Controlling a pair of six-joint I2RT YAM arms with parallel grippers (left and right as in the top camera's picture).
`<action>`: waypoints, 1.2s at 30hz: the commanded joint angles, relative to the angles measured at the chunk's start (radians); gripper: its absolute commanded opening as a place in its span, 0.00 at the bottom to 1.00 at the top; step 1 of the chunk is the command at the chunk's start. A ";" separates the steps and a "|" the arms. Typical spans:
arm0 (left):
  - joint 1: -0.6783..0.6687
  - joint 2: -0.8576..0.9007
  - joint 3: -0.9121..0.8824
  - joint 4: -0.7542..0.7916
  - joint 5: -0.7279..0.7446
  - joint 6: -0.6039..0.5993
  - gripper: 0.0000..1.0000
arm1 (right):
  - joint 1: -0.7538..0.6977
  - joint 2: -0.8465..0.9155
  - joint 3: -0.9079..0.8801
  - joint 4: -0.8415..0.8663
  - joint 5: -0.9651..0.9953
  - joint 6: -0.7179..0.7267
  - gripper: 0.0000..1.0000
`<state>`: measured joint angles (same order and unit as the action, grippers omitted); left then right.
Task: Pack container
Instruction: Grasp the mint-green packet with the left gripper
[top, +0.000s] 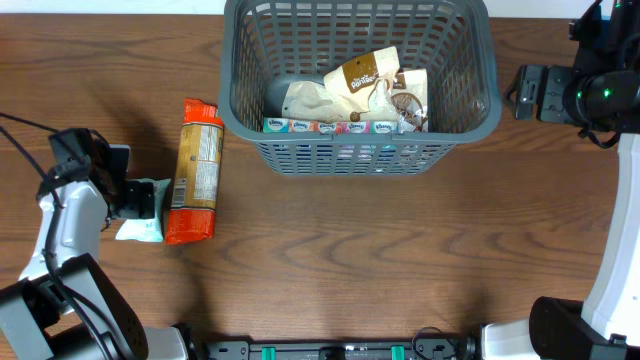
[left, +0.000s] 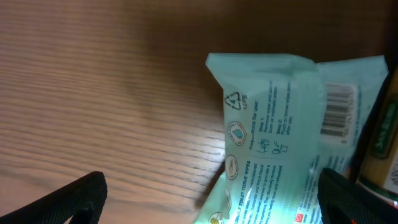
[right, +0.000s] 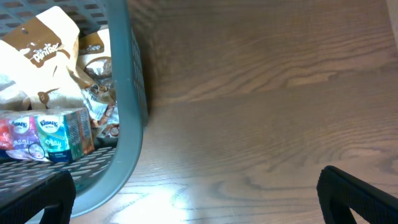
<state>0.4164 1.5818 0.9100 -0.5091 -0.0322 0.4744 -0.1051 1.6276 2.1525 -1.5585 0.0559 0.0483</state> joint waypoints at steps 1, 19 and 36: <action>0.004 -0.003 -0.034 0.027 0.013 0.023 0.97 | 0.007 -0.003 0.010 -0.001 0.000 -0.012 0.99; 0.004 0.137 -0.040 0.071 0.051 0.022 0.09 | 0.007 -0.002 0.010 -0.005 0.000 -0.011 0.99; 0.003 -0.107 0.133 0.082 0.050 0.011 0.06 | 0.008 -0.002 0.010 0.003 -0.001 0.008 0.99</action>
<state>0.4164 1.5780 0.9539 -0.4370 0.0227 0.4942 -0.1051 1.6276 2.1525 -1.5581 0.0559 0.0490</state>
